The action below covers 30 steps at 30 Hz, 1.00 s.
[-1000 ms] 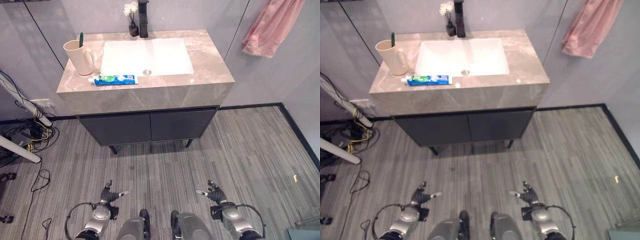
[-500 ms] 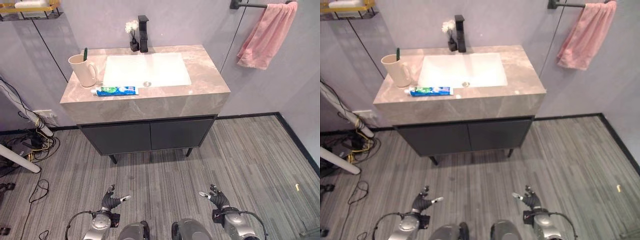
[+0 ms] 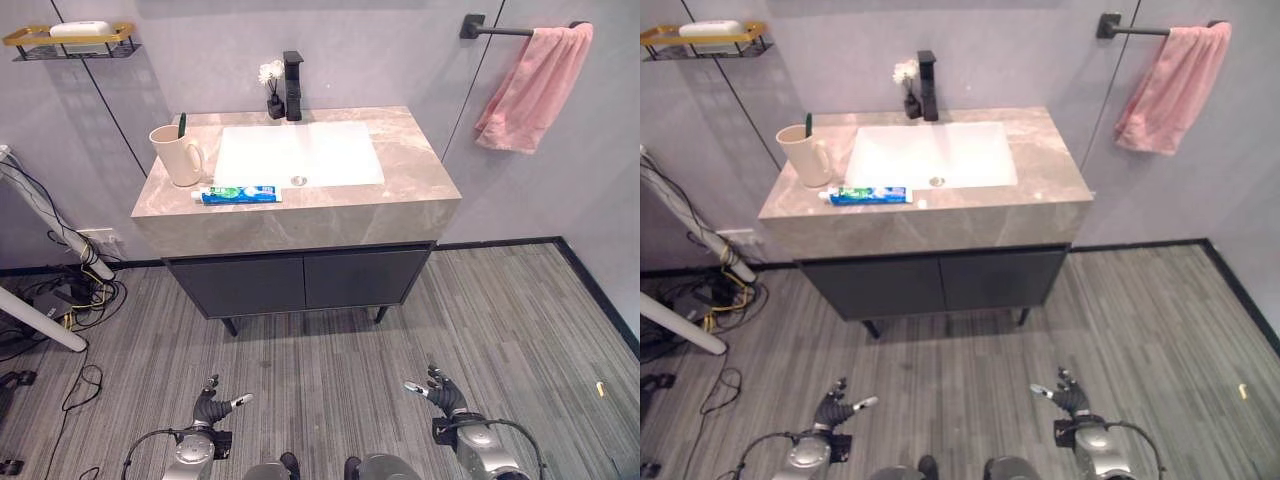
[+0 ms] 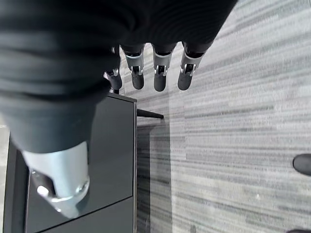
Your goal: Put brush and paste in cup on sink, flatten towel.
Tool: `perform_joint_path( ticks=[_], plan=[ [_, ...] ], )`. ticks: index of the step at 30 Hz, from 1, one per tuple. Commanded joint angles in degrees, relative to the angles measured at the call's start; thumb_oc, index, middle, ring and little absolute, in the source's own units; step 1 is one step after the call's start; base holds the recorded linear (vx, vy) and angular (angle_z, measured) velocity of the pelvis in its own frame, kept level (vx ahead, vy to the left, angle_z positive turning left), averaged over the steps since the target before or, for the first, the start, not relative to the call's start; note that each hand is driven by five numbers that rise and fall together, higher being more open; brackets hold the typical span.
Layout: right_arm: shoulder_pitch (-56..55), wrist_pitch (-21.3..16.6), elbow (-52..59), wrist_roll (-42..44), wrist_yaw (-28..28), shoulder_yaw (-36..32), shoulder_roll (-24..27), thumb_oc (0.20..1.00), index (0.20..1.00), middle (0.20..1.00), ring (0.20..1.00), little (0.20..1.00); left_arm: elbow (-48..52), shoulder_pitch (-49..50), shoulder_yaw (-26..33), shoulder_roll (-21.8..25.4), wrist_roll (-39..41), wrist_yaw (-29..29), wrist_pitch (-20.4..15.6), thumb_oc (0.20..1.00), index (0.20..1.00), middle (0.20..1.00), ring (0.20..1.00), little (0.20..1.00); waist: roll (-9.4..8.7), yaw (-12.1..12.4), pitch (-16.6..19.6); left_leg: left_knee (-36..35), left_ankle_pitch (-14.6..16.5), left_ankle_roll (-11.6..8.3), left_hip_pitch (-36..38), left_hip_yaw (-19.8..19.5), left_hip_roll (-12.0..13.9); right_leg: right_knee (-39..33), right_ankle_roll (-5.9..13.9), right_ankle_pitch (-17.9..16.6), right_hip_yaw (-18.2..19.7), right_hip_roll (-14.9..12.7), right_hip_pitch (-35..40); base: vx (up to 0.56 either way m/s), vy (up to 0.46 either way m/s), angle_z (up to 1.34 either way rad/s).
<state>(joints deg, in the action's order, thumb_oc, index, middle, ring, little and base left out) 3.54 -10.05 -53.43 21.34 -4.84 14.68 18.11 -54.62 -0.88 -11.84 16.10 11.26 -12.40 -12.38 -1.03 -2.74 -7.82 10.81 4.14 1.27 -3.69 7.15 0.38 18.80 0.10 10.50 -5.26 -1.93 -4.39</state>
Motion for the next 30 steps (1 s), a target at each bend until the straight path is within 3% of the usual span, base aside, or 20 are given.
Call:
perform_joint_path(
  ticks=[1,9,11,17,19,23,24,26,27,28,30],
  plan=[
    [2.5,-2.7,-0.1,-1.5,-0.9,-1.7,1.4,1.000,1.000,1.000,1.000,1.000,0.5,-3.4,0.3,2.5,0.6,-1.5,-2.6,1.000,1.000,1.000,1.000,1.000,-0.57,0.0,-1.4,1.8,3.6,-3.49,2.5,-0.8,3.1,-2.4,6.93,-3.7,1.1,-3.8,0.6,0.01,-0.006,0.05],
    [1.7,-2.4,-1.4,-2.2,-1.0,-1.5,1.0,1.000,1.000,1.000,1.000,1.000,-0.3,-4.3,-0.4,2.2,0.1,-1.5,-2.4,1.000,1.000,1.000,1.000,1.000,-0.47,-0.5,-2.2,2.2,3.8,-3.74,2.5,-0.9,3.3,-1.1,7.11,-3.3,1.1,-3.6,0.1,0.00,0.000,0.00],
    [1.2,-1.6,-0.3,-6.8,-0.7,1.0,2.0,1.000,1.000,1.000,1.000,1.000,0.0,-4.9,-0.9,2.2,0.0,-1.2,-2.2,1.000,1.000,1.000,1.000,1.000,-0.36,-0.9,-2.0,0.5,2.8,-3.92,2.7,-0.9,3.5,-1.4,6.98,-3.3,1.5,-3.3,-0.3,0.01,-0.044,-0.01],
    [0.2,-1.8,0.4,-4.9,-0.7,1.2,1.1,1.000,1.000,1.000,1.000,1.000,-0.7,-5.7,-2.1,1.6,0.7,-1.1,-2.1,1.000,1.000,1.000,1.000,1.000,-0.13,-1.6,-1.8,-1.7,0.9,-4.63,1.8,-1.4,4.1,-2.4,6.31,-3.5,1.4,-2.5,-1.7,0.00,-0.066,-0.01],
    [0.2,-2.1,1.1,-4.7,-1.1,1.3,1.4,1.000,1.000,1.000,1.000,1.000,-0.7,-6.2,-2.6,1.3,1.3,-0.7,-2.2,1.000,1.000,1.000,1.000,1.000,-0.67,-1.8,-2.2,2.1,0.5,-5.57,-1.3,-1.6,4.2,-3.9,5.42,-3.5,1.5,-2.3,-1.5,-0.01,-0.111,0.02],
    [-0.4,-2.2,1.6,-4.8,-1.6,1.4,2.3,1.000,1.000,1.000,1.000,1.000,-1.2,-7.1,-4.0,0.4,2.2,-0.2,-2.3,1.000,1.000,1.000,1.000,1.000,-1.40,-1.5,-4.5,14.6,-5.9,-8.12,-7.5,-3.3,4.6,-7.2,3.41,-4.2,1.0,-1.4,1.8,0.08,-0.101,0.02],
    [0.0,-2.2,1.1,-5.1,-2.8,1.4,2.6,1.000,1.000,1.000,1.000,1.000,-1.8,-8.2,-4.8,-0.1,2.3,-0.6,-2.3,1.000,1.000,1.000,1.000,1.000,-0.73,-2.0,-4.7,6.4,-7.0,-7.37,-9.1,0.3,6.6,-9.2,3.47,-4.0,0.3,-1.3,2.7,0.26,0.045,-0.03],
    [0.4,-2.1,1.0,-5.6,-3.6,2.1,2.6,1.000,1.000,1.000,1.000,1.000,-2.1,-8.4,-5.2,-0.5,2.1,-1.0,-2.3,1.000,1.000,1.000,1.000,1.000,0.03,-1.8,-4.6,-2.1,-9.1,-6.84,-9.5,0.1,6.9,-9.9,4.02,-3.6,0.9,-0.8,2.9,0.18,0.105,0.20],
    [0.4,-2.1,1.0,-5.6,-3.6,2.1,2.6,1.000,1.000,1.000,1.000,1.000,-2.1,-8.4,-5.2,-0.5,2.1,-1.0,-2.3,1.000,1.000,1.000,1.000,1.000,0.02,-1.8,-4.6,-2.2,-9.1,-6.83,-9.5,0.1,6.9,-9.9,4.02,-3.6,0.9,-0.8,3.0,0.24,0.117,0.18],
    [0.4,-2.2,0.2,-6.5,-4.1,2.3,2.6,1.000,1.000,1.000,1.000,1.000,-1.9,-8.3,-5.6,-0.6,1.8,-1.4,-2.3,1.000,1.000,1.000,1.000,1.000,0.64,-1.8,-4.4,-6.9,-11.8,-7.34,-11.7,1.7,8.0,-10.3,4.48,-2.8,1.2,-0.4,4.3,0.29,0.117,-0.01],
    [0.3,-1.9,0.0,-6.9,-4.3,2.5,2.4,1.000,1.000,1.000,1.000,1.000,-1.2,-8.2,-5.7,-0.4,1.6,-1.4,-2.3,1.000,1.000,1.000,1.000,1.000,0.93,-1.8,-4.1,-9.8,-13.3,-7.46,-12.4,4.6,9.1,-11.2,4.96,-2.0,1.8,-0.5,6.4,0.46,0.188,-0.09]
  ],
)
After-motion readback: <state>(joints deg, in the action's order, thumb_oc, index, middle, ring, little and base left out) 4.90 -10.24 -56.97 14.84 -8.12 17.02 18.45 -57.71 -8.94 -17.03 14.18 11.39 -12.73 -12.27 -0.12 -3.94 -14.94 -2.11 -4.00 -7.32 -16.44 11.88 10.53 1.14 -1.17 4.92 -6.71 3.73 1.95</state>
